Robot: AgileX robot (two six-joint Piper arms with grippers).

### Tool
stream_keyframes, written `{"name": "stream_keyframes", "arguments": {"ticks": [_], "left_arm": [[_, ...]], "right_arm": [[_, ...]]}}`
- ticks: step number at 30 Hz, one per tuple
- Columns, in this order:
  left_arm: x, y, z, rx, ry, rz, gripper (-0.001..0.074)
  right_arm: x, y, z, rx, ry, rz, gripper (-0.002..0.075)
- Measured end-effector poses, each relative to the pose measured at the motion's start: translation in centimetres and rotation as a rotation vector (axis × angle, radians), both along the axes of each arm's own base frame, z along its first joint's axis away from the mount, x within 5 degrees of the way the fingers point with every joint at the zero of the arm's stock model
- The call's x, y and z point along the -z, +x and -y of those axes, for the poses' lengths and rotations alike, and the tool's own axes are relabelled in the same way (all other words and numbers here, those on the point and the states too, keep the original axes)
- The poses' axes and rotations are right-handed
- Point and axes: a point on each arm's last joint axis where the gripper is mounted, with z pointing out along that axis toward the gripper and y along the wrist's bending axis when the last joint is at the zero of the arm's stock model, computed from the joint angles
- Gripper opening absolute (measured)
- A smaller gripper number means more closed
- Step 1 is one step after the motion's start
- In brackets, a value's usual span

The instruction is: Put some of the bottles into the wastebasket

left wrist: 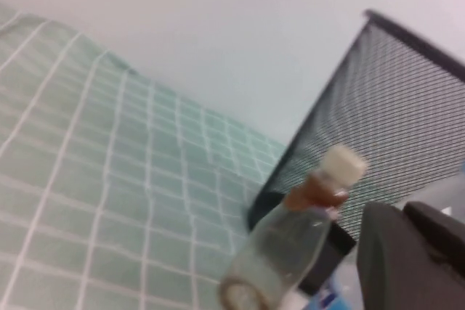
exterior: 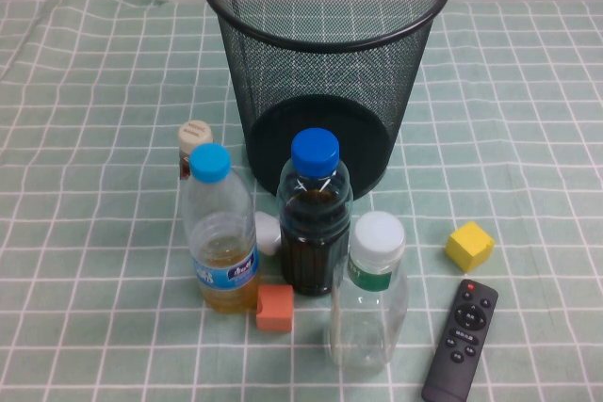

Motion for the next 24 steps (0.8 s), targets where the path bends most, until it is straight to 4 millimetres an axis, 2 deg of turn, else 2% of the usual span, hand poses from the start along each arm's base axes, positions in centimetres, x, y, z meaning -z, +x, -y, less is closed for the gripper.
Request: {"name": "stream_keyframes", "arguments": {"ticks": [4,7,12,15,18,24], "left_arm": [[-4.4,0.7,0.7,0.068,0.105,-0.037,-0.0004],[-7.0,2.4,1.5,0.144,0.215,-0.147,-0.0004],[-10.3,7.5,2.4,0.217,0.395,-0.319,-0.0005],[-11.2,10.4,2.8,0.241,0.456,-0.370,-0.0004],[-11.2,12.8,3.1,0.264,0.501,-0.410,-0.0004],[-9.6,15.3,3.5,0.309,0.594,-0.467,-0.0004]], "right_arm": [[0.0,0.0,0.0,0.000,0.000,0.000,-0.0008],[0.0,0.0,0.0,0.000,0.000,0.000,-0.0008],[0.0,0.0,0.0,0.000,0.000,-0.001,-0.0008],[0.0,0.0,0.0,0.000,0.000,-0.001,-0.0008],[0.0,0.0,0.0,0.000,0.000,-0.001,-0.0008],[0.0,0.0,0.0,0.000,0.000,-0.001,-0.0008]]}}
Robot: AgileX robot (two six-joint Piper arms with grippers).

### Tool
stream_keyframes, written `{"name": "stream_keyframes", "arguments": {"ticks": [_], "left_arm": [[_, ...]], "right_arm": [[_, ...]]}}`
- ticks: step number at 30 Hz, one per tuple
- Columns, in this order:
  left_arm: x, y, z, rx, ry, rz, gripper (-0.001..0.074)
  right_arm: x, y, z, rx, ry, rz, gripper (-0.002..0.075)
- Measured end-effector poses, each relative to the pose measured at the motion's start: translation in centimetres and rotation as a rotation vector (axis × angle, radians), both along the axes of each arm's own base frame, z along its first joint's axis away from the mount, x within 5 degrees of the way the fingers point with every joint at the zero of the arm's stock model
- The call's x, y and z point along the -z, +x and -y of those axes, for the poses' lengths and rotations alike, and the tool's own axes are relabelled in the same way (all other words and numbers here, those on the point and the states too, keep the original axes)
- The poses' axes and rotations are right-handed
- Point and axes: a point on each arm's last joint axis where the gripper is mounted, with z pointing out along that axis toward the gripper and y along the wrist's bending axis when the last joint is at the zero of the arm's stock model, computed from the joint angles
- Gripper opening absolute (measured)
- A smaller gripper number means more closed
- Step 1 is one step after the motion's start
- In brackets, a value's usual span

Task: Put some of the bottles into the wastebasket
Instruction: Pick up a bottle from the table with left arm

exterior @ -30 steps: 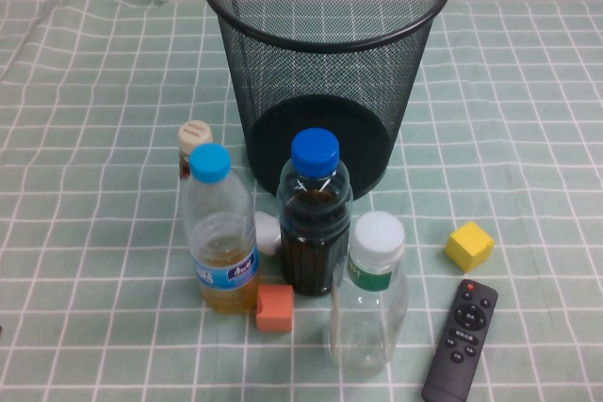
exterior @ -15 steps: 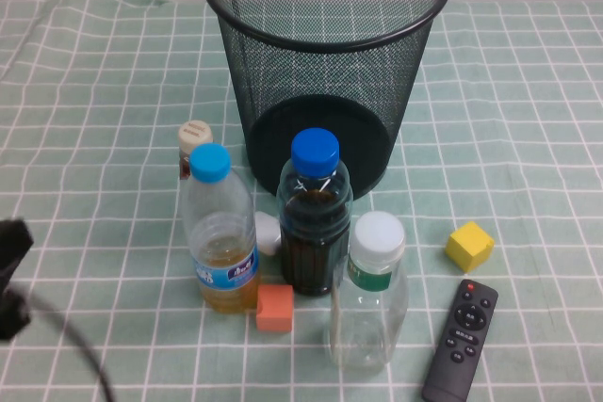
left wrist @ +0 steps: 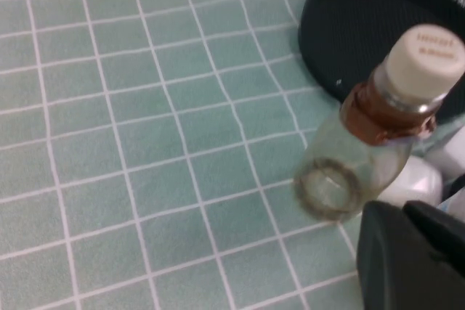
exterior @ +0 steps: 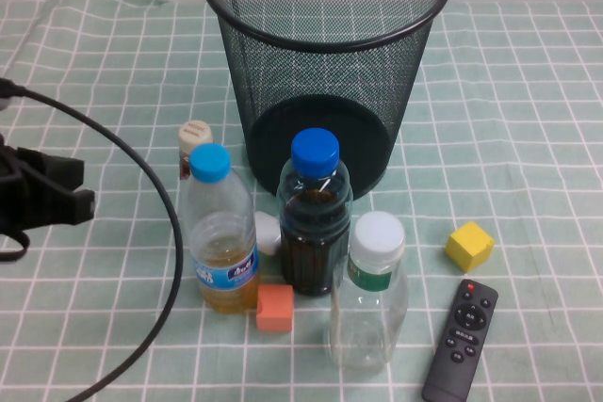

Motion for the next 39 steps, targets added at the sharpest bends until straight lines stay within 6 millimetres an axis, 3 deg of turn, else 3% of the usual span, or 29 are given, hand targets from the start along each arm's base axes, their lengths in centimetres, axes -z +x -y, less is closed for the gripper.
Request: {"name": "stream_keyframes", "arguments": {"ticks": [7,21,24,31,34,39], "left_arm": [[0.3,0.6,0.2,0.043,0.033,0.022,-0.0004],[1.4,1.0,0.1,-0.054,0.109,0.095,0.0004],[1.8,1.4,0.3,-0.023,0.128,0.088,0.0073],[0.6,3.2,1.0,0.004,0.107,0.119,0.0440],[-0.3,3.9,1.2,0.018,0.094,0.139,0.0479],[-1.6,5.5,1.6,0.092,0.033,0.107,0.0449]], "right_arm": [[0.0,0.0,0.0,0.000,0.000,0.000,-0.0008],[0.0,0.0,0.0,0.000,0.000,0.000,-0.0008],[0.0,0.0,0.0,0.000,0.000,0.000,-0.0008],[0.0,0.0,0.0,0.000,0.000,0.000,-0.0008],[0.0,0.0,0.0,0.000,0.000,0.000,-0.0008],[0.0,0.0,0.0,0.000,0.000,0.000,-0.0008]]}}
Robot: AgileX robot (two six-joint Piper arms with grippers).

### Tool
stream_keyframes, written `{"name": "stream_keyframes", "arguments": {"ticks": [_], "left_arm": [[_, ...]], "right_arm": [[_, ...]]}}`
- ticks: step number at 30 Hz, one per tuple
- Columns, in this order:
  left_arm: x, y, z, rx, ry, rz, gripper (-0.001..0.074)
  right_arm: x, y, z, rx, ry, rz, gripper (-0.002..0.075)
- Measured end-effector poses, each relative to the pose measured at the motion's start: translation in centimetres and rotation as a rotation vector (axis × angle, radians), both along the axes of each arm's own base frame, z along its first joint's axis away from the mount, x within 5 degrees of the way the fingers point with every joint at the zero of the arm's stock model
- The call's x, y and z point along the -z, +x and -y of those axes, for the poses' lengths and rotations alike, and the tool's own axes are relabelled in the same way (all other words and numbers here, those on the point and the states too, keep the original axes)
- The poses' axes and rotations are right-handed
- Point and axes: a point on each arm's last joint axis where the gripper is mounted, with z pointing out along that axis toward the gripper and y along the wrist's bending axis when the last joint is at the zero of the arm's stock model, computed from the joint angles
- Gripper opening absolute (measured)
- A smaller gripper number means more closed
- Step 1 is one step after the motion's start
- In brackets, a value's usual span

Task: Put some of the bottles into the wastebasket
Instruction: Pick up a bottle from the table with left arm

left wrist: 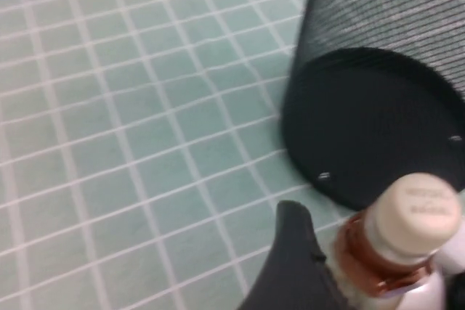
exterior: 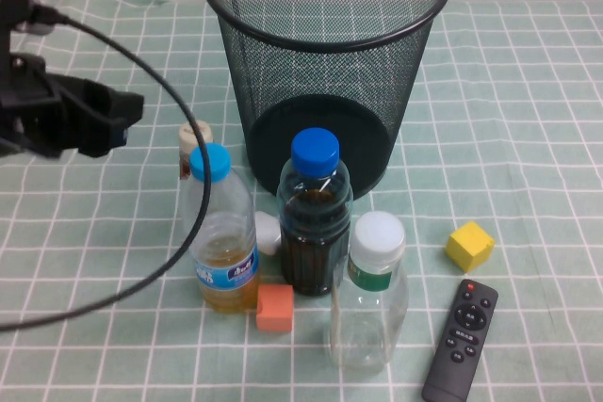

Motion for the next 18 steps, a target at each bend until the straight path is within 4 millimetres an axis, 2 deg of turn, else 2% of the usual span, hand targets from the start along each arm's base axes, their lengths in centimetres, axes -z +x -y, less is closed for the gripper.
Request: {"name": "stream_keyframes", "arguments": {"ticks": [6,9,13,18], "left_arm": [[0.4,2.5,-0.9,0.089,-0.081,-0.028,0.0436],[1.6,3.4,-1.1,0.185,-0.018,0.007,0.0435],[2.5,3.8,-0.4,0.387,0.093,0.102,0.0435],[2.6,4.5,0.0,0.468,0.144,0.234,0.0435]], "right_arm": [[0.0,0.0,0.0,0.000,0.000,0.000,-0.0008],[0.0,0.0,0.0,0.000,0.000,0.000,-0.0008],[0.0,0.0,0.0,0.000,0.000,0.000,-0.0008],[0.0,0.0,0.0,0.000,0.000,0.000,-0.0008]]}}
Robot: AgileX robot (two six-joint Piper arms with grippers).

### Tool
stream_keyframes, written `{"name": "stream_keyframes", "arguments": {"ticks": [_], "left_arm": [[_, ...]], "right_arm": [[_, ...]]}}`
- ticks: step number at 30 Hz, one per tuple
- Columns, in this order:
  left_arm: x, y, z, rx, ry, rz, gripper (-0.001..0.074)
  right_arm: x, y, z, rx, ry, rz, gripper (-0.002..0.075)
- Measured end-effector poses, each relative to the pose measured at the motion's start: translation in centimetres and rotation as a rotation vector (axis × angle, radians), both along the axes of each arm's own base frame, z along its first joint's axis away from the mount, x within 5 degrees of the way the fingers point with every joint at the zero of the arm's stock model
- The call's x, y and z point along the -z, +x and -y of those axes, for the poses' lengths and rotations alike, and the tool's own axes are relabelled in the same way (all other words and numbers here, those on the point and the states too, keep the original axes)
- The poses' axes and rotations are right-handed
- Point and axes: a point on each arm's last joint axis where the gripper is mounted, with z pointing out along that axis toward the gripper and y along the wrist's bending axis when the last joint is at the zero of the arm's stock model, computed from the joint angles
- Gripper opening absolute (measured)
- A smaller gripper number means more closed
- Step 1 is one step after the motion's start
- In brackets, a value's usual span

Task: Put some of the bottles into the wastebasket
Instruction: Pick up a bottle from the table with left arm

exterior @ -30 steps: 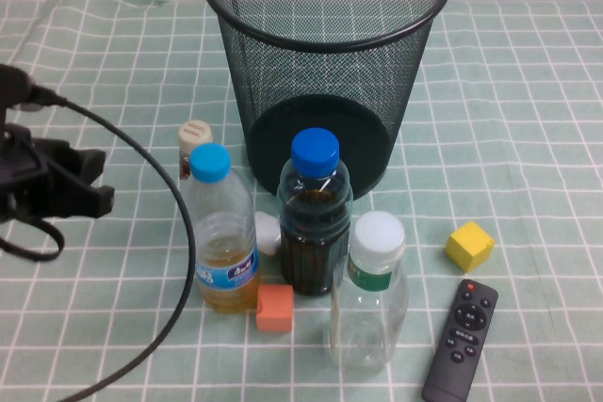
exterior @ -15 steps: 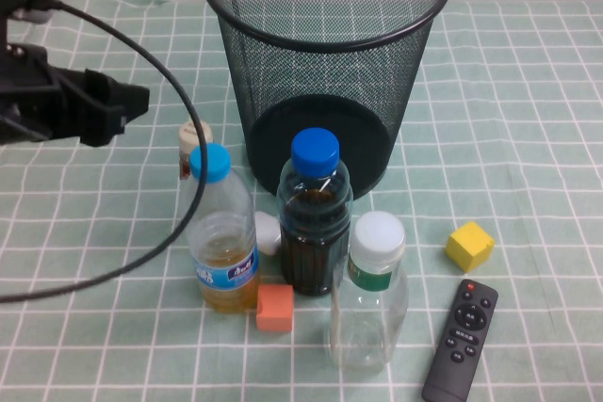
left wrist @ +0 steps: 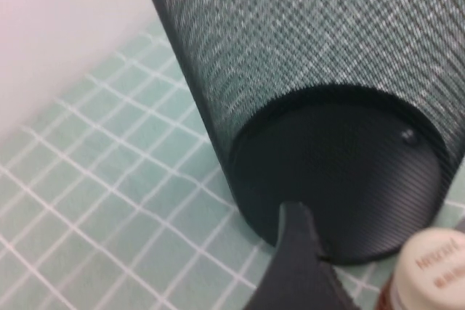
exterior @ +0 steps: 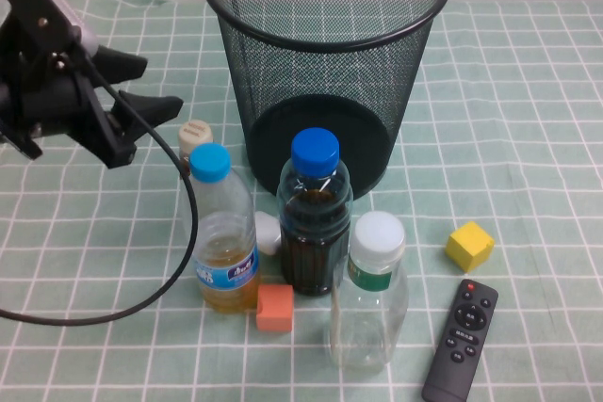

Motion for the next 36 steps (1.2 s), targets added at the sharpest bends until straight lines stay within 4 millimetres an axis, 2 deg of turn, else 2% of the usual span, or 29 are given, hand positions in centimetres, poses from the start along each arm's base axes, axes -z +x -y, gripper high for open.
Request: {"name": "stream_keyframes", "arguments": {"ticks": [4,12,36], "left_arm": [[0.5,0.7,0.2,0.024,-0.025,0.040,0.0435],[2.7,1.9,0.7,0.082,-0.047,-0.018,0.0435],[4.1,2.8,1.2,0.135,-0.125,-0.066,0.0435]], "right_arm": [[0.0,0.0,0.0,0.000,0.000,0.000,-0.0008],[0.0,0.0,0.0,0.000,0.000,0.000,-0.0008],[0.0,0.0,0.0,0.000,0.000,0.000,-0.0008]]}}
